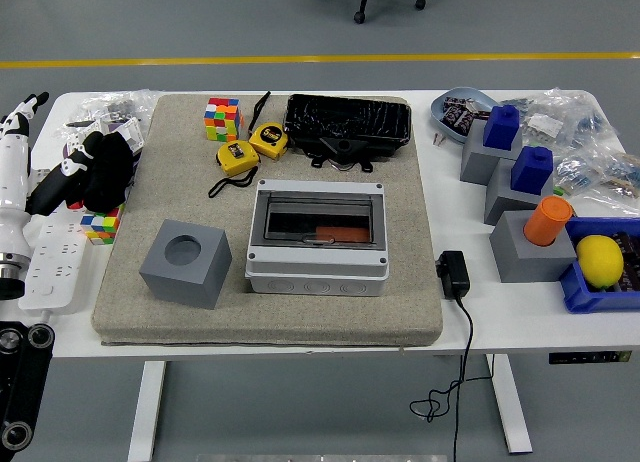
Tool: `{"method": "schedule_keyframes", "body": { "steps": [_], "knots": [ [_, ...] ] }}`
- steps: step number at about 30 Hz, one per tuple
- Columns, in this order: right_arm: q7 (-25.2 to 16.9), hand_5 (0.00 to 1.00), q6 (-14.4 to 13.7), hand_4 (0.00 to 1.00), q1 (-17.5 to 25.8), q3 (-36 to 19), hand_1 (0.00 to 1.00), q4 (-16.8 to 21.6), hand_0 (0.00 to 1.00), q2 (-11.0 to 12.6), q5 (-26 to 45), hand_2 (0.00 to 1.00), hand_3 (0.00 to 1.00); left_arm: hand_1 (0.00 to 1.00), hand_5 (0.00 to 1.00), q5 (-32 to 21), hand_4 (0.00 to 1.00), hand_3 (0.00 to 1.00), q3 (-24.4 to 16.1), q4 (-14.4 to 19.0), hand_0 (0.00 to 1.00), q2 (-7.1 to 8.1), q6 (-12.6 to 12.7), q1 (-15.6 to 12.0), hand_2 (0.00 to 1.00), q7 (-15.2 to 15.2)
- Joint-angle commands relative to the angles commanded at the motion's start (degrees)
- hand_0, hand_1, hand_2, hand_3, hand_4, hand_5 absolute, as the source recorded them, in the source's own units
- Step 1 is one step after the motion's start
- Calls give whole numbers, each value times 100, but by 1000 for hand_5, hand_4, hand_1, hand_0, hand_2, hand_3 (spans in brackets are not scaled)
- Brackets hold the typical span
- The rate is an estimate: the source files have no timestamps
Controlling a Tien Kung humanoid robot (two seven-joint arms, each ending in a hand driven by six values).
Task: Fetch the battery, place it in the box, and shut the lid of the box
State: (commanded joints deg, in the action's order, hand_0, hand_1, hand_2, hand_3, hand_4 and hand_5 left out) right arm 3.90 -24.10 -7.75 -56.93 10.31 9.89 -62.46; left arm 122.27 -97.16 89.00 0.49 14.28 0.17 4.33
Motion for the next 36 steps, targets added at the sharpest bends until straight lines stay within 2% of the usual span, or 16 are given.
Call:
{"method": "schedule_keyframes", "body": {
  "steps": [1, 2, 7, 8, 13, 14, 19, 20, 25, 26, 36],
  "knots": [
    [-1, 168, -2, 307, -2, 12, 675, 0, 998, 2, -8, 482, 203, 998, 998, -2, 998, 909, 2, 1, 998, 1, 1, 0, 998, 2],
    [-8, 128, -7, 338, -3, 30, 629, 0, 998, 7, -2, 445, 180, 998, 998, -6, 998, 911, 7, 0, 998, 3, 1, 1, 992, 5],
    [-29, 128, -36, 338, -20, 21, 629, 0, 998, 19, -47, 445, 180, 998, 998, -10, 998, 911, 16, -10, 998, 8, 0, -6, 992, 4],
    [-25, 111, -31, 202, -23, 31, 623, 0, 998, 21, -56, 439, 163, 998, 998, -10, 998, 907, 23, -10, 998, 10, 0, -5, 991, 5],
    [15, 111, 17, 202, -36, 119, 623, 0, 998, 31, -185, 439, 163, 998, 998, -16, 998, 907, 47, -14, 998, 17, -5, -2, 991, 7],
    [30, 2, 0, 42, -34, 186, 642, 0, 998, 31, -198, 445, 181, 998, 998, -17, 998, 905, 46, -16, 998, 18, -3, -7, 990, 8],
    [169, 2, 137, 42, -15, 65, 642, 0, 998, 25, -511, 445, 181, 998, 998, -19, 998, 905, 58, -23, 998, 18, -4, -21, 990, 9],
    [189, 2, 187, 570, -12, 2, 961, 0, 998, 24, -608, 830, 151, 998, 998, -18, 998, 902, 60, -24, 998, 17, -2, -21, 988, 10],
    [198, 2, 327, 570, -26, -160, 961, 0, 998, 27, -821, 830, 151, 998, 998, -18, 998, 902, 51, -24, 998, 21, 9, -12, 988, 15],
    [208, 2, 334, 664, -32, -161, 998, 0, 998, 28, -835, 952, 159, 998, 998, -17, 998, 901, 50, -23, 998, 22, 12, -10, 985, 16],
    [383, 2, 421, 691, -53, -509, 998, 0, 998, 17, -1337, 989, 168, 998, 998, -35, 998, 898, 34, -24, 998, 18, 9, -2, 982, 31]
  ]
}}
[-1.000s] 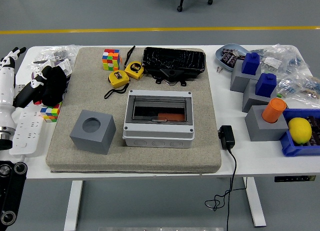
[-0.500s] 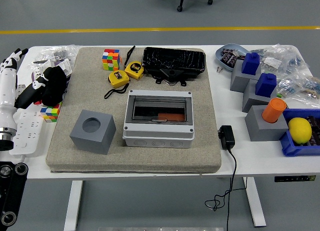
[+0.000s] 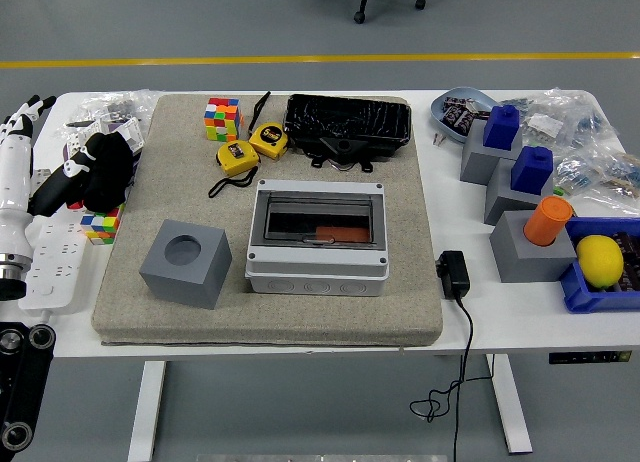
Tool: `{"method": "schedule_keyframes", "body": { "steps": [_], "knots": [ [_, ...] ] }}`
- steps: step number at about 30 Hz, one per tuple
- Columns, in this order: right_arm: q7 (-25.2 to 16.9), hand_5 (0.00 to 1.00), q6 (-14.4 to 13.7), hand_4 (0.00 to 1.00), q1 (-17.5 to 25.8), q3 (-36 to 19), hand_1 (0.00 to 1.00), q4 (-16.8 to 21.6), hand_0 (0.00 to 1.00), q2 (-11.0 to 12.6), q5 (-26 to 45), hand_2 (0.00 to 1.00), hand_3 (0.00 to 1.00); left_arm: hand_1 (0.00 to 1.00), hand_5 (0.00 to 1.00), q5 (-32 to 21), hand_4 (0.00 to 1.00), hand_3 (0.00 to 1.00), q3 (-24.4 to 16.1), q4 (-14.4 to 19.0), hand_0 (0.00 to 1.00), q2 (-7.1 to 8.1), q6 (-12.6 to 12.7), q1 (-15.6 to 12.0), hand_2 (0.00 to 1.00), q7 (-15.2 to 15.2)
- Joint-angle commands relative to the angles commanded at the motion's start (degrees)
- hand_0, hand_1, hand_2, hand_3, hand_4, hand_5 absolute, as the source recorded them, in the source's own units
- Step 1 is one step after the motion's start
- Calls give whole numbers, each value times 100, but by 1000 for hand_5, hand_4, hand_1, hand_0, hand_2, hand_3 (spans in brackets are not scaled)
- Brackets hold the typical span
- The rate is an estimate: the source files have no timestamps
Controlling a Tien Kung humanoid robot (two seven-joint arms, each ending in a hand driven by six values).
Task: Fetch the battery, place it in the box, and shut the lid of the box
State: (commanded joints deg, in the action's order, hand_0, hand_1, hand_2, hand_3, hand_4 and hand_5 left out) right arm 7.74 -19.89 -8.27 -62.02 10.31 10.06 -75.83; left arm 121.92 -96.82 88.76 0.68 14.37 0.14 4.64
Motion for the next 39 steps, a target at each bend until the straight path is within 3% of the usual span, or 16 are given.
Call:
{"method": "schedule_keyframes", "body": {
  "steps": [1, 2, 5, 7, 8, 10, 12, 16, 19, 21, 24, 27, 32, 39],
  "knots": [
    [2, 2, 2, 691, 0, 15, 998, 0, 998, 1, 2, 989, 168, 998, 998, -1, 998, 898, -2, 0, 998, 0, -1, 1, 982, -1],
    [0, 2, 4, 558, -1, 39, 998, 0, 998, 2, 17, 997, 149, 998, 998, -2, 998, 894, -4, 1, 998, -1, -3, 3, 980, -2],
    [-45, 2, -103, 558, -9, 306, 998, 0, 998, 10, 44, 997, 149, 998, 998, 7, 998, 894, -15, -1, 998, -8, -3, 3, 980, -4],
    [-116, 2, -317, 558, -35, 710, 998, 0, 998, 18, -143, 997, 149, 998, 998, 15, 998, 894, -12, -3, 998, -8, -4, 6, 980, -6],
    [-142, 2, -465, 645, -50, 970, 998, 0, 998, 27, -213, 998, 161, 998, 998, 18, 998, 892, -9, -4, 998, -9, -5, 9, 979, -7],
    [-134, 2, -617, 645, -67, 1455, 998, 0, 998, 34, -236, 998, 161, 998, 998, 19, 998, 892, -4, -8, 998, -11, -8, 14, 979, -8],
    [31, 2, -446, 645, -77, 1797, 998, 0, 998, 29, -370, 998, 161, 998, 998, 36, 998, 892, 5, -8, 998, -12, -9, 17, 979, -12],
    [426, 2, 114, 653, -56, 920, 998, 0, 998, 21, -639, 998, 162, 998, 998, 93, 998, 891, 3, -2, 998, -15, -8, 11, 976, -18],
    [540, 2, 290, 653, -37, 654, 998, 0, 998, 36, -480, 998, 162, 998, 998, 107, 998, 891, -11, 5, 998, -10, -10, 13, 976, -13],
    [408, 2, 120, 664, -23, 725, 998, 0, 998, 40, -321, 991, 166, 998, 998, 88, 998, 885, -22, 0, 998, -11, -2, 14, 973, -7],
    [-81, 2, -436, 664, -7, 380, 998, 0, 998, 24, -202, 991, 166, 998, 998, 59, 998, 885, -7, -10, 998, -11, 35, 14, 973, 14],
    [-524, 2, -651, 663, -16, 37, 998, 0, 998, 21, 257, 958, 168, 998, 998, 13, 998, 876, 66, -23, 998, -12, 130, 7, 961, 74],
    [-945, 2, -682, 669, -14, 260, 998, 0, 998, 17, 1154, 943, 172, 998, 998, -31, 998, 869, 118, -27, 998, -16, 254, 8, 957, 138],
    [-1252, 2, -428, 667, 29, 183, 998, 9, 998, 26, 1944, 939, 171, 998, 998, -91, 998, 865, 129, -35, 998, -10, 374, -14, 957, 211]
  ]
}}
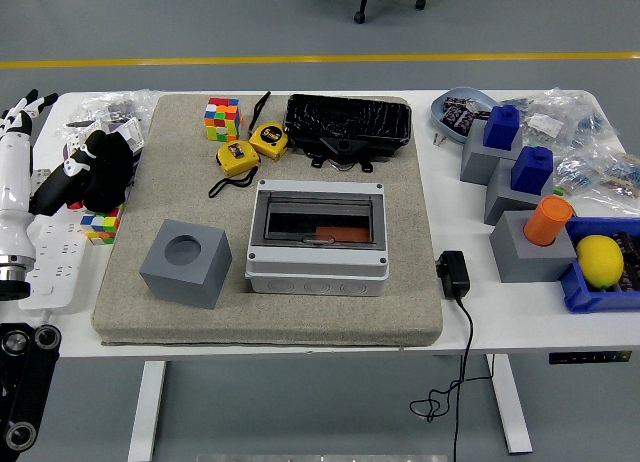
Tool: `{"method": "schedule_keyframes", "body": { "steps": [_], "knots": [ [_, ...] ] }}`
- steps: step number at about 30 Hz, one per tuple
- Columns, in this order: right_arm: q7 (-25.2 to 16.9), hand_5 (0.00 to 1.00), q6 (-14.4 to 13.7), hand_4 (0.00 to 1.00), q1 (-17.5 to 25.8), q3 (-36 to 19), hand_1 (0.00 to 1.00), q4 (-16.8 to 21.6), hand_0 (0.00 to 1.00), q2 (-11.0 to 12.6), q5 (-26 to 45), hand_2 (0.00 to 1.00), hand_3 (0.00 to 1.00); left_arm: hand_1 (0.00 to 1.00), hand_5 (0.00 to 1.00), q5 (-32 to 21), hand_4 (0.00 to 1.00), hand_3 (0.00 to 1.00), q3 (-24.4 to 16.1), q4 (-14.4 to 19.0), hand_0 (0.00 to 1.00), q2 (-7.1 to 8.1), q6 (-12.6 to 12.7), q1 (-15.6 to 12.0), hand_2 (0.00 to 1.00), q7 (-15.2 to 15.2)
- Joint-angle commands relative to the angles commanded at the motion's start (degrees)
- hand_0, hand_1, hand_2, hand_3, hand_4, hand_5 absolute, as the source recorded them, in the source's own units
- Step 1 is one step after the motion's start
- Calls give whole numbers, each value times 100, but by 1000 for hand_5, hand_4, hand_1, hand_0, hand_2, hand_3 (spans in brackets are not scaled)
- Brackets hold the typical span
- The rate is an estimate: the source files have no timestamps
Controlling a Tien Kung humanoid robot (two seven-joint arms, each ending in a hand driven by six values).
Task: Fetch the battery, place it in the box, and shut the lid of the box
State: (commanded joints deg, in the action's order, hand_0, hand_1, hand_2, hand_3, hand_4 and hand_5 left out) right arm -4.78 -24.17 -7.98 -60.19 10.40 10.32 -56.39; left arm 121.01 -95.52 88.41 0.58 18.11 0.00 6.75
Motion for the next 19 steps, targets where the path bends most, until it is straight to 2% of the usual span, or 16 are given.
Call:
{"method": "schedule_keyframes", "body": {
  "steps": [4, 5, 6, 8, 11, 14, 19],
  "knots": [
    [-101, 2, 333, 667, 29, -320, 998, 64, 998, 15, 390, 939, 171, 998, 998, -56, 998, 865, 37, -7, 998, -3, 109, -6, 957, 80],
    [-110, 2, 424, 661, 40, -407, 998, 80, 998, 18, 431, 939, 170, 998, 998, -85, 998, 849, 63, -10, 998, -3, 172, -11, 941, 124],
    [-106, 2, 651, 661, 75, -652, 998, 132, 998, 21, 457, 939, 170, 998, 998, -150, 998, 849, 124, -24, 998, -11, 330, -18, 941, 223],
    [-104, 2, 712, 661, 86, -756, 998, 150, 998, 19, 438, 939, 170, 998, 998, -170, 998, 849, 143, -29, 998, -12, 379, -19, 941, 251],
    [-7, 2, 1165, 643, 135, -1130, 998, 277, 998, 23, 414, 926, 169, 998, 998, -235, 998, 825, 188, -33, 998, -17, 578, -29, 924, 366],
    [90, 2, 1628, 643, 143, -1500, 998, 303, 998, 17, 506, 926, 169, 998, 998, -276, 998, 825, 179, -29, 998, -10, 673, -26, 924, 413],
    [175, 2, 2033, 643, 156, -1875, 998, 412, 998, 6, 375, 926, 169, 998, 998, -320, 998, 825, 161, -24, 998, -5, 730, -11, 924, 450]
  ]
}}
